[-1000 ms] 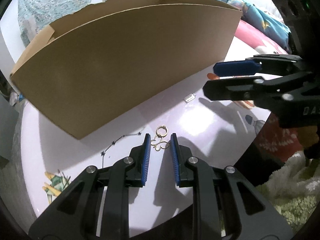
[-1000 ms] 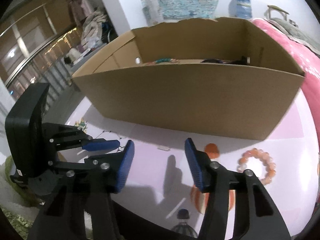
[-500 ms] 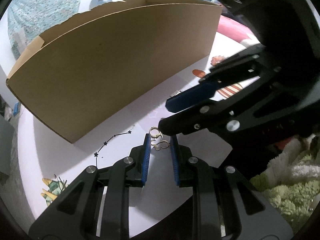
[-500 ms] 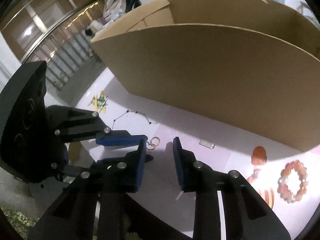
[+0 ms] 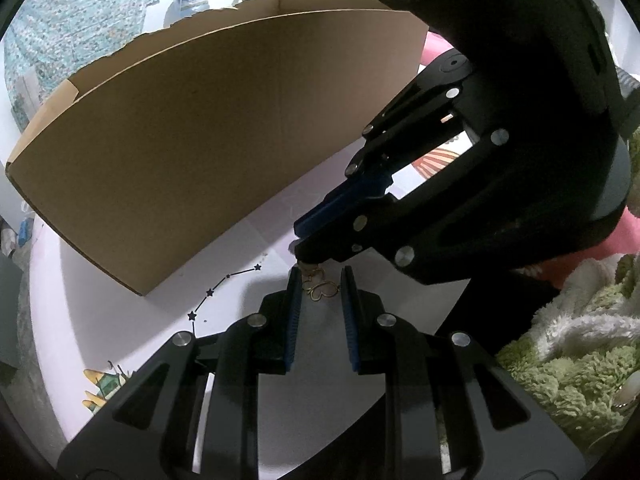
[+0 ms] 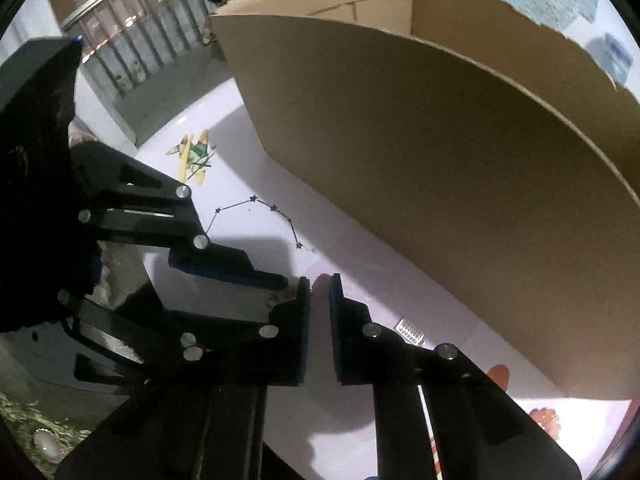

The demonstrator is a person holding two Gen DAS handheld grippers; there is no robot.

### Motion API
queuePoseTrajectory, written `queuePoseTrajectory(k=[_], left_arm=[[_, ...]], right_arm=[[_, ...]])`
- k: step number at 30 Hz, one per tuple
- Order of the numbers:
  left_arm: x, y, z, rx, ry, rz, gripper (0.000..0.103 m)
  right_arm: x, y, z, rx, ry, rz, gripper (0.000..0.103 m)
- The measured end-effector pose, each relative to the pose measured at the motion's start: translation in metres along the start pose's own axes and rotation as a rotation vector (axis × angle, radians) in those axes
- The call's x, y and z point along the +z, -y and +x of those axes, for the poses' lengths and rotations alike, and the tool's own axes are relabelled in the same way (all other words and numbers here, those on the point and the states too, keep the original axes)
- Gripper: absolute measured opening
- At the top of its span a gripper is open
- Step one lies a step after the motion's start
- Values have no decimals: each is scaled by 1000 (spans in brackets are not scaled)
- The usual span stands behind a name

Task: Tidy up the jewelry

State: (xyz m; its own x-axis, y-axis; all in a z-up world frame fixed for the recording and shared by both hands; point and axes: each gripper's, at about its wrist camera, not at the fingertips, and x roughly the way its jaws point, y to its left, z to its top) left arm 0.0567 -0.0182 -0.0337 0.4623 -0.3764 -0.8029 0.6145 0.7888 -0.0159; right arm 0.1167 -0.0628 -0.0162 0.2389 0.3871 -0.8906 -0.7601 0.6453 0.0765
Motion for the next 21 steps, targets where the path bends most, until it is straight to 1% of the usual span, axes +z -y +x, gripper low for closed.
queuePoseTrajectory(k=[3,6,12,15,18,21], left_arm=[[2,1,1,-1,2,-1,19],[2,3,2,-1,4,0,19],[2,0,1,1,8,-7,19],[2,0,1,4,10,-14,19],[1,0,0,4,13,-23,19],[3,-2,0,3,14,-28,19]], right_arm=[[-1,1,-2,-52,0,-3,8],[-4,7,-5,-85,-3,30,7],[-19,17,-15,-142,-20,119,7],[-31,24,-23,-167,-28,184,7],[-40,32,-31,-168,-16,247,7],[-45,39,-43,-108,40,323,10]])
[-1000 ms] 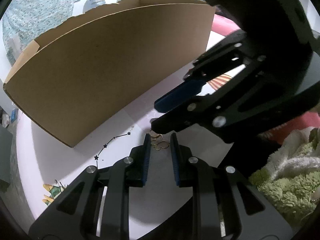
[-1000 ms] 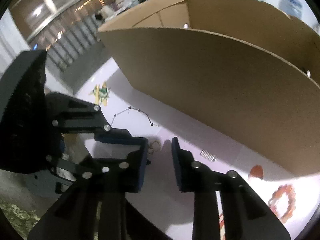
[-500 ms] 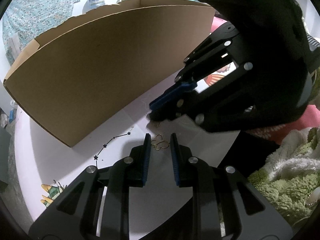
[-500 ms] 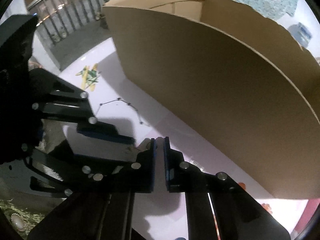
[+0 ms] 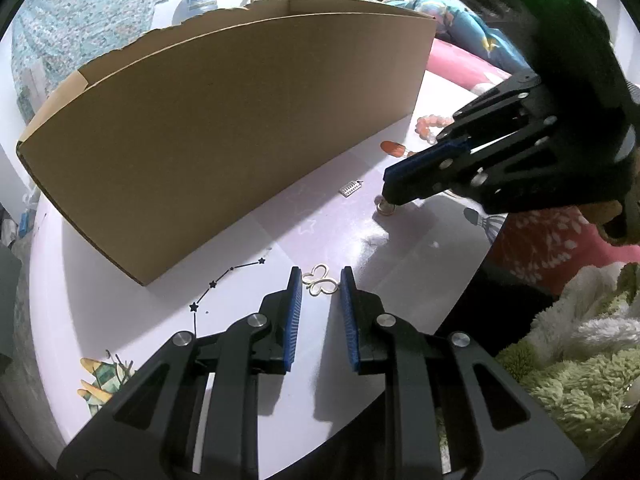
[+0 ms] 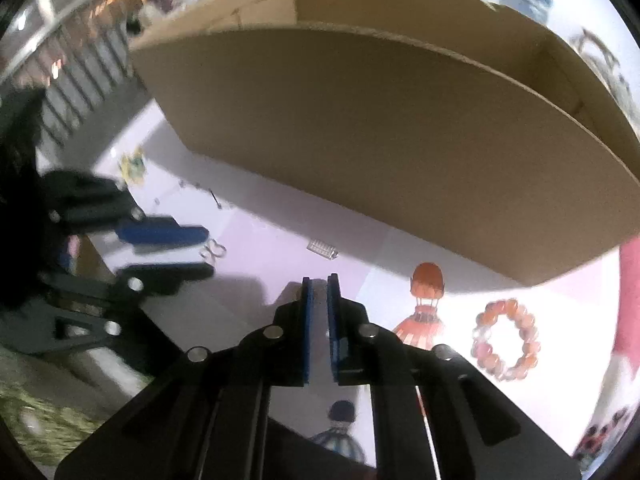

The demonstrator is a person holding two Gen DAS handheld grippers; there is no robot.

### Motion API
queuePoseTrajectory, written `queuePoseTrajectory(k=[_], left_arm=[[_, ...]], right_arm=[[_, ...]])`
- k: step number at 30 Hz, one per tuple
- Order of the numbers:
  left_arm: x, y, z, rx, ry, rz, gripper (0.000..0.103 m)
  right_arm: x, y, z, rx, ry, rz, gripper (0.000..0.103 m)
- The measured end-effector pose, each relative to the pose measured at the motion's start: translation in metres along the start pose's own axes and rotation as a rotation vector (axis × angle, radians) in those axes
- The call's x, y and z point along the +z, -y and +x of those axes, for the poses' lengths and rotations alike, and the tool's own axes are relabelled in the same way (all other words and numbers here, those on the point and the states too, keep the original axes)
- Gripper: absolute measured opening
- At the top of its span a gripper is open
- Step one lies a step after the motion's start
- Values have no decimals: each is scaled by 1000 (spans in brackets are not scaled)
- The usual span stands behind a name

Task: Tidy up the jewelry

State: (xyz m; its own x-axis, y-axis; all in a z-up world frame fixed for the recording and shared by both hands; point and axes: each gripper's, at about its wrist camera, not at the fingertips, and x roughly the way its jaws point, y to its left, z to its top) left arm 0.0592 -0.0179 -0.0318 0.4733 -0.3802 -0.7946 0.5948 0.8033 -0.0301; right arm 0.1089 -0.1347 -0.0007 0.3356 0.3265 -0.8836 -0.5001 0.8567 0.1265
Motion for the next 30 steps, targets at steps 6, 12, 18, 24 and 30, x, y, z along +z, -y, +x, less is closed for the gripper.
queuePoseTrajectory(k=[6,12,18,24,30], left_arm=[[-1,0,0,2,1,1,19],[0,0,0,4,2,-4,19],[-1,0,0,6,0,-6,19],[0,0,0,10,-2,-8,18],[1,1,0,16,-6,-8,18]], right_arm=[[-1,-14,7,-47,3,-62,20],[3,-22,18,-58,7,-110,20],[-3,-36,23,-36,23,-148,19],[-7,-34,22,-5,34,-139,12],[-6,-25,21,12,53,-101,12]])
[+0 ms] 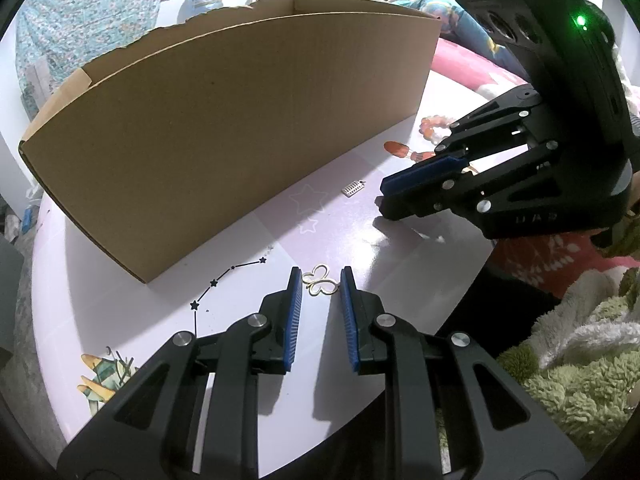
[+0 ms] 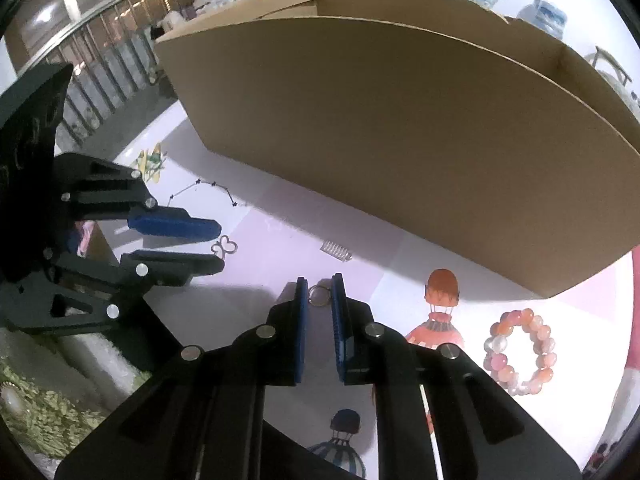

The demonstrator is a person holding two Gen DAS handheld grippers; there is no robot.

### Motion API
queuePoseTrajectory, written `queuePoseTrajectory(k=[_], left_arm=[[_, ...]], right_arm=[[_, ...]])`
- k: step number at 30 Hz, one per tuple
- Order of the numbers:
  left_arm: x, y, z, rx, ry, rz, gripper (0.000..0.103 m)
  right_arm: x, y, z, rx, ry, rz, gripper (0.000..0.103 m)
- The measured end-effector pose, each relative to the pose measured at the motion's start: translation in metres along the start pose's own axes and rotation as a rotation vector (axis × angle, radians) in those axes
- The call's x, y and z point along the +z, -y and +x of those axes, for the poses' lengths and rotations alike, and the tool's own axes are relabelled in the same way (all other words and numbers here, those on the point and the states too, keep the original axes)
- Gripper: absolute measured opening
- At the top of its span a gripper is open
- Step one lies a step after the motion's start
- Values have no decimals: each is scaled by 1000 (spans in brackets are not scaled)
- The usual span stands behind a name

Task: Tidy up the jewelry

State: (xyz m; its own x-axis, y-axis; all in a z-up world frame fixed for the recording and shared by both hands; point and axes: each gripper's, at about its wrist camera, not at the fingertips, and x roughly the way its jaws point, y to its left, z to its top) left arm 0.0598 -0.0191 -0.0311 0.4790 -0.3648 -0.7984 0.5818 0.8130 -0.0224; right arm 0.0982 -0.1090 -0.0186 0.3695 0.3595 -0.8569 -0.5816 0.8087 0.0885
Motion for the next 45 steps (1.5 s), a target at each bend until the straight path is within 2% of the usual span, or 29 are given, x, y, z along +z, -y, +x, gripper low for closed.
queuePoseTrajectory(k=[9,16,18,19,27,28,31,32,43,44,45], left_arm=[[1,-3,0,0,-3,-28,13],[2,0,-3,14,-8,-30,14],[3,0,-4,17,-6,-35,22],[4,0,-4,17,-5,-37,29],[2,5,3,7,-33,29,29],[2,4,3,0,-38,37,29],[7,6,6,-18,-51,56,17],[8,7,7,-21,-56,63,16],[13,15,9,-3,-48,96,14],[11,15,8,-1,-48,95,0],[11,16,9,-1,-51,89,0]], right_arm=[[-1,9,-14,0,42,16,12],[-3,11,-24,-1,69,21,12],[-5,11,-26,0,75,23,12],[-6,12,-28,1,79,25,12],[-9,16,-34,5,102,43,12],[-10,16,-34,6,105,47,12],[-11,18,-34,12,109,57,12],[-12,19,-34,14,110,59,12],[-12,22,-35,29,119,65,12],[-12,22,-36,28,120,66,12],[-13,22,-36,28,121,66,12]])
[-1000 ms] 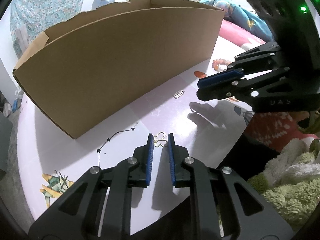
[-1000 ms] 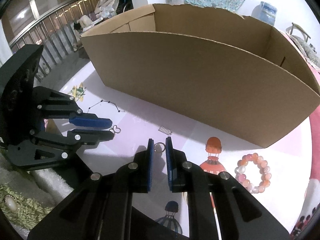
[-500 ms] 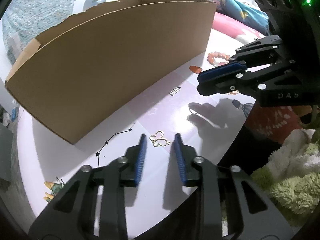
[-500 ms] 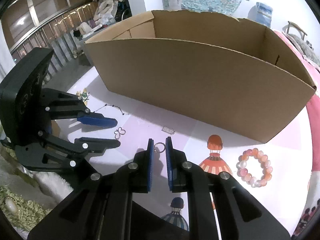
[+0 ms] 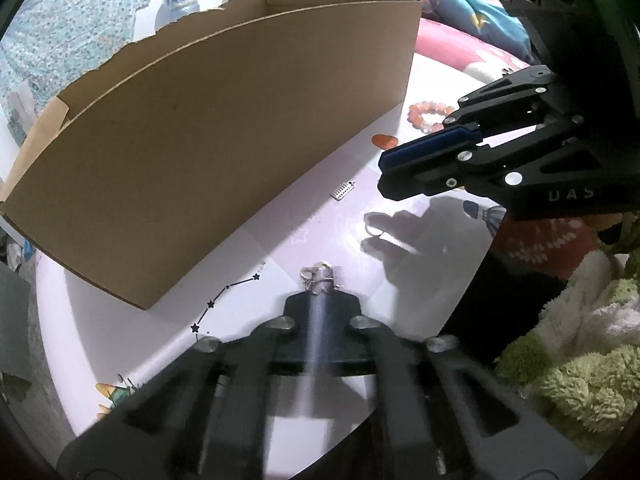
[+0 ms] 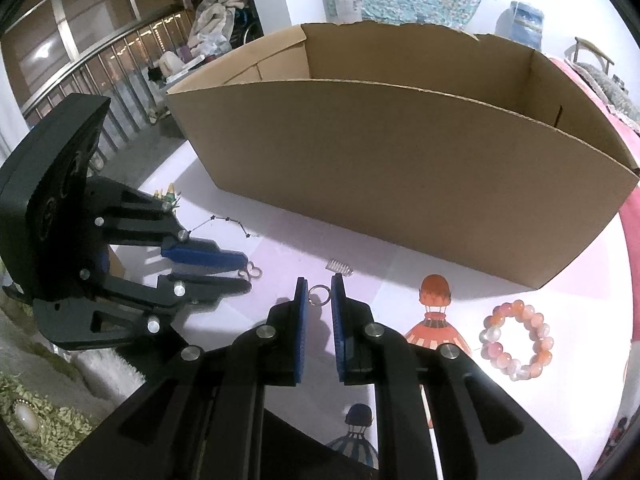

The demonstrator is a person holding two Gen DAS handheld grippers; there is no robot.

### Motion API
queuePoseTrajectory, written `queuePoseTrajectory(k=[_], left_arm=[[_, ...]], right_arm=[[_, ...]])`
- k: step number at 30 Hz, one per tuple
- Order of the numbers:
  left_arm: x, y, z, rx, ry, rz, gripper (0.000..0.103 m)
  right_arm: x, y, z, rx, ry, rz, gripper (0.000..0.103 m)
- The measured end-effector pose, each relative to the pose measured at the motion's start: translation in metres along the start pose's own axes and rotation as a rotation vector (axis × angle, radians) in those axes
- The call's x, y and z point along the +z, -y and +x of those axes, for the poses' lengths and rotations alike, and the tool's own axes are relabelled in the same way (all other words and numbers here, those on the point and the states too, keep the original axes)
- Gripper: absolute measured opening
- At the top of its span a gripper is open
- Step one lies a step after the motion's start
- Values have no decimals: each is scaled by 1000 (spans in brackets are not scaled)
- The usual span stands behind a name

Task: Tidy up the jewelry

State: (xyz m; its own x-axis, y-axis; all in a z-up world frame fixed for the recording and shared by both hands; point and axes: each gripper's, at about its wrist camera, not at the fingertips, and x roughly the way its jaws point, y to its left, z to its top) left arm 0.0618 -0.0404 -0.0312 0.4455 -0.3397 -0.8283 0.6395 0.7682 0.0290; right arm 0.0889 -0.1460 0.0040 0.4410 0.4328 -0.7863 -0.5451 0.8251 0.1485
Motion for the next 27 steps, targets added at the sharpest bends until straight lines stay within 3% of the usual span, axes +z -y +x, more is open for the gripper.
queuePoseTrajectory(k=[7,8,9,11,17,24,27], left_arm=[[-1,-7,-6,-5,8,-13,1],[1,-8,-8,-11,15,-13,8],[2,-8,-10,-18,23,-13,21],[2,-10,-13,-16,32,-7,32],[5,-10,2,-17,-27,26,32],[11,-12,9,-46,-31,44,12],[14,-13,10,-42,-38,44,12]], right_arm=[[-1,0,-5,2,6,2,12],[-2,-1,-5,1,7,2,12],[-2,-1,-6,2,8,3,12],[-2,-1,-6,3,11,7,12],[-4,-2,-6,13,21,25,12],[-5,2,-7,16,26,35,12],[-5,4,-7,15,28,41,12]])
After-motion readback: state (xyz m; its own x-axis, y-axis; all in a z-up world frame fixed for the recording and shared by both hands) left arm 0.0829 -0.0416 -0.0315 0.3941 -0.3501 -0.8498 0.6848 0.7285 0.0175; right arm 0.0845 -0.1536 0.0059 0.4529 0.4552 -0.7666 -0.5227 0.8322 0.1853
